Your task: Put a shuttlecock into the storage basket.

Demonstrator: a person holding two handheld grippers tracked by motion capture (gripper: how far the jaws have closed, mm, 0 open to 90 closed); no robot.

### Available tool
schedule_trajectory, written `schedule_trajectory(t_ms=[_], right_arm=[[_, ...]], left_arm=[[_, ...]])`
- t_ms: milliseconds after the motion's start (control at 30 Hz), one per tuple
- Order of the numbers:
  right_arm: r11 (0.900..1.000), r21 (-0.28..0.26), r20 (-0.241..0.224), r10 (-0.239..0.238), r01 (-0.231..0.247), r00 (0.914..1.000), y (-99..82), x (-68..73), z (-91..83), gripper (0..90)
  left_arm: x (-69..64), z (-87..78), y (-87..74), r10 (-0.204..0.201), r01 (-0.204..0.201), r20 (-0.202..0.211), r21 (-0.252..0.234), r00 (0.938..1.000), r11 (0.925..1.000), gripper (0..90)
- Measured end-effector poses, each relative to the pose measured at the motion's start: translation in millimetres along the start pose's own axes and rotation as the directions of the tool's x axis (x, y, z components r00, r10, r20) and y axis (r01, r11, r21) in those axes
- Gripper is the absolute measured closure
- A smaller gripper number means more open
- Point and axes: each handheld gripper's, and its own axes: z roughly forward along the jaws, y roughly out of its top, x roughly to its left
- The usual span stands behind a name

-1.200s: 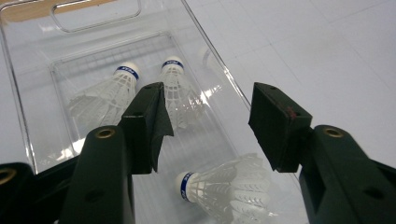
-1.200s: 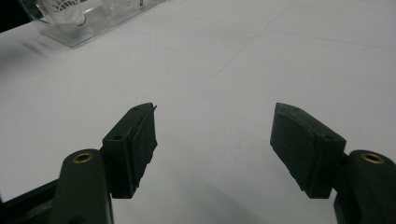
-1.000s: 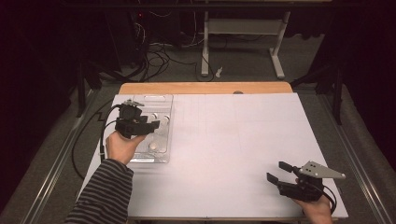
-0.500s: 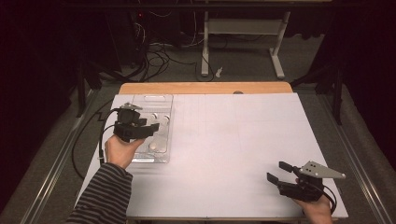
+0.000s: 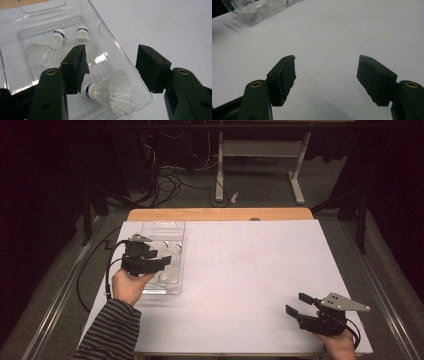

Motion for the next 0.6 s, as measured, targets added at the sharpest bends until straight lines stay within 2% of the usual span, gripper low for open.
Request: schedule_trajectory(t_ms=[600], right_arm=[[1.0, 0.0, -0.001, -0.002, 0.002, 1.0, 0.0, 0.1, 0.1, 31.7]], left_arm=[[-9.9, -4.8, -8.1, 0.018, -0.017, 0.026, -0.031, 0.9995, 0.9994, 41.9]])
